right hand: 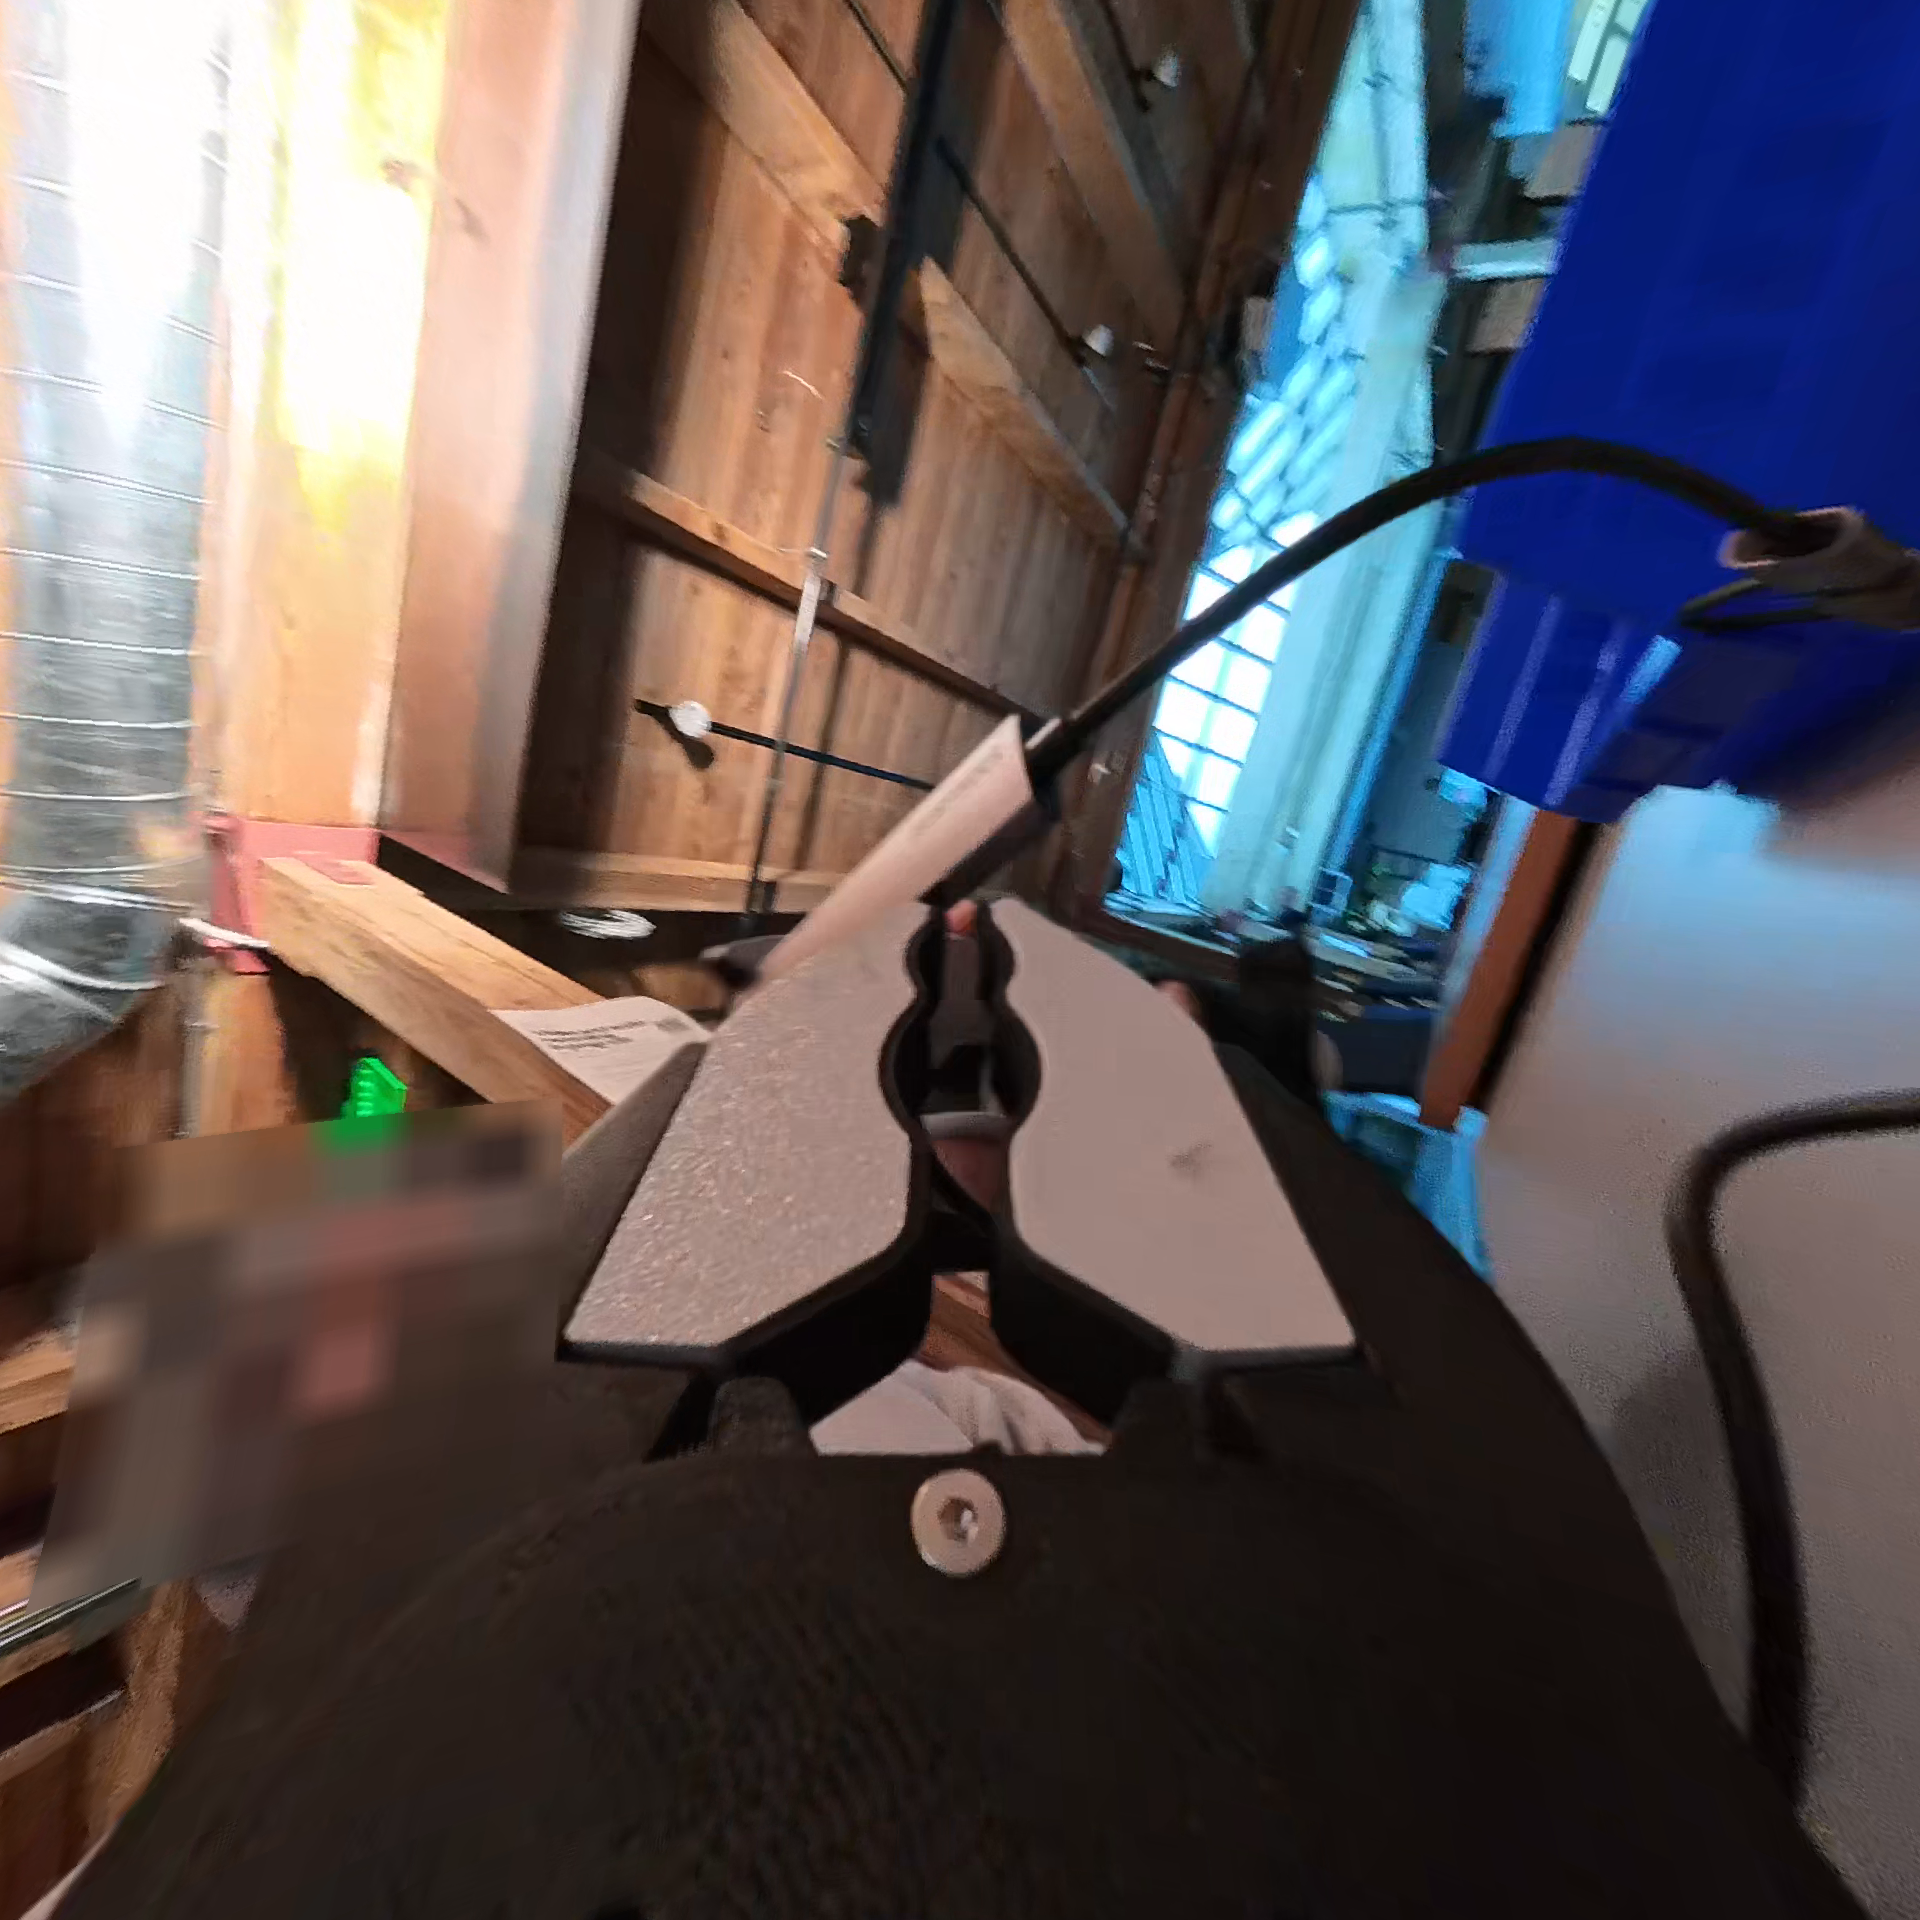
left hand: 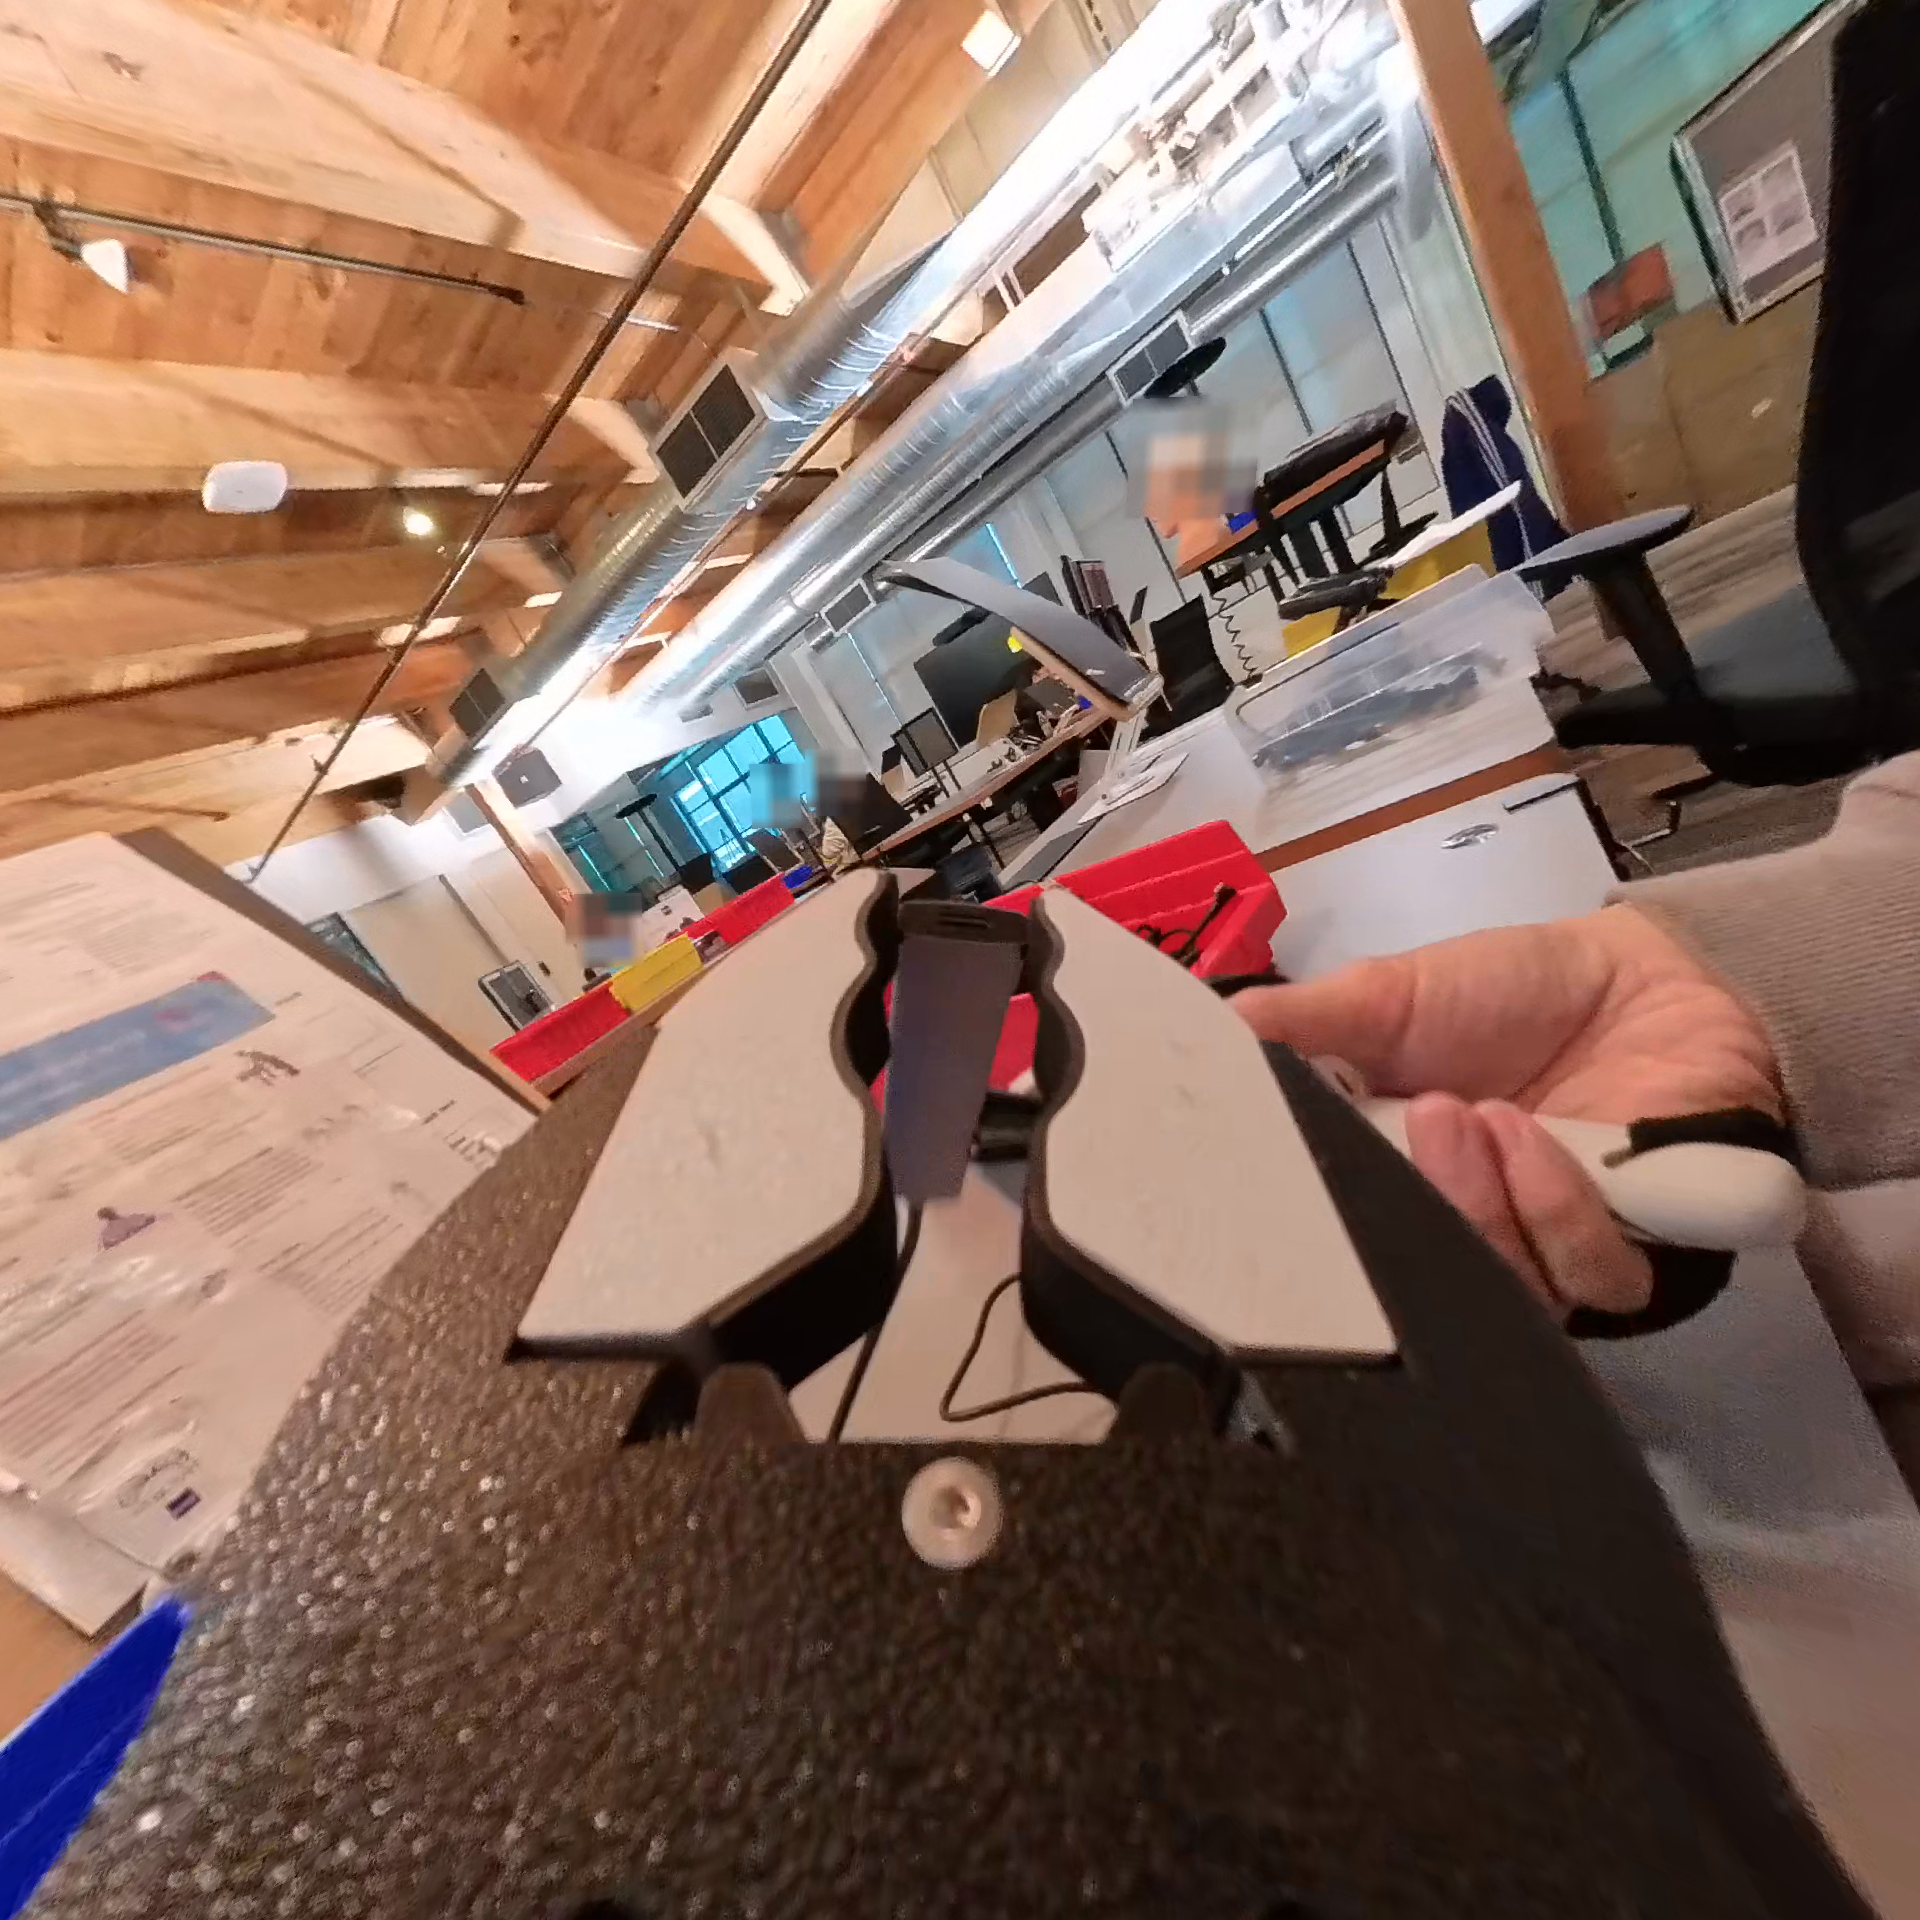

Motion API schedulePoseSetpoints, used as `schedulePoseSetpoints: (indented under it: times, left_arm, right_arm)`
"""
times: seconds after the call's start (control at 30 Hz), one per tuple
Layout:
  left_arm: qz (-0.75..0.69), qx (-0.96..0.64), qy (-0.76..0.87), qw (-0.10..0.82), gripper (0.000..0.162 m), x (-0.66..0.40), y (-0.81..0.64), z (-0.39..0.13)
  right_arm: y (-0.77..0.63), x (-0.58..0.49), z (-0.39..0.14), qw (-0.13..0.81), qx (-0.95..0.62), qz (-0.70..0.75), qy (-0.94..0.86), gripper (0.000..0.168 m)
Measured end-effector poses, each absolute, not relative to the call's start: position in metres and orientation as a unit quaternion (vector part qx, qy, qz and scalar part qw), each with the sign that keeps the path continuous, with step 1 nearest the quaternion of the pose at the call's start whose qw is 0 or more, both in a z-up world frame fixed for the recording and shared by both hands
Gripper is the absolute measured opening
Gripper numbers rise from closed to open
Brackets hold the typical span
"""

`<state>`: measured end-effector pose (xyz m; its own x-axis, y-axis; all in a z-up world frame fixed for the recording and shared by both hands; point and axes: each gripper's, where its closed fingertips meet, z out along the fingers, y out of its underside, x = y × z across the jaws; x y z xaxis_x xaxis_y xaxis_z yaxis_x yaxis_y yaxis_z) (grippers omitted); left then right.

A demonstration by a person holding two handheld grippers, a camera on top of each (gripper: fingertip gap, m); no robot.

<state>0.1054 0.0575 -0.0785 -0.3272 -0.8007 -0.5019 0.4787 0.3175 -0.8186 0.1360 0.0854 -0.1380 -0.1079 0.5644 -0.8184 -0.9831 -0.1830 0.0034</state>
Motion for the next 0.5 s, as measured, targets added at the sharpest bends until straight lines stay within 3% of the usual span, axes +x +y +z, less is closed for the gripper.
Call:
schedulePoseSetpoints:
  times: [0.03,0.07,0.13,0.2,0.3,0.33,0.37,0.5]
  left_arm:
    - [-0.575,-0.142,0.580,0.559,0.023,0.104,0.063,-0.078]
    - [-0.587,-0.144,0.572,0.555,0.023,0.102,0.069,-0.077]
    - [-0.614,-0.146,0.555,0.542,0.023,0.097,0.077,-0.073]
    - [-0.624,-0.153,0.540,0.543,0.023,0.095,0.082,-0.068]
    - [-0.624,-0.149,0.559,0.526,0.023,0.097,0.075,-0.074]
    - [-0.617,-0.152,0.562,0.529,0.023,0.099,0.075,-0.076]
    - [-0.610,-0.154,0.567,0.532,0.023,0.101,0.074,-0.077]
    - [-0.578,-0.169,0.598,0.529,0.023,0.109,0.075,-0.090]
  right_arm:
    - [0.084,0.141,-0.133,0.577,-0.337,0.682,0.296,0.003]
    - [0.081,0.144,-0.127,0.592,-0.323,0.678,0.291,0.006]
    - [0.082,0.146,-0.118,0.596,-0.308,0.680,0.296,0.027]
    - [0.089,0.137,-0.118,0.584,-0.337,0.677,0.295,0.024]
    - [0.092,0.138,-0.114,0.594,-0.340,0.665,0.301,0.044]
    - [0.093,0.142,-0.115,0.599,-0.343,0.654,0.311,0.039]
    - [0.093,0.145,-0.120,0.606,-0.362,0.634,0.317,0.021]
    - [0.078,0.162,-0.112,0.653,-0.381,0.578,0.307,0.014]
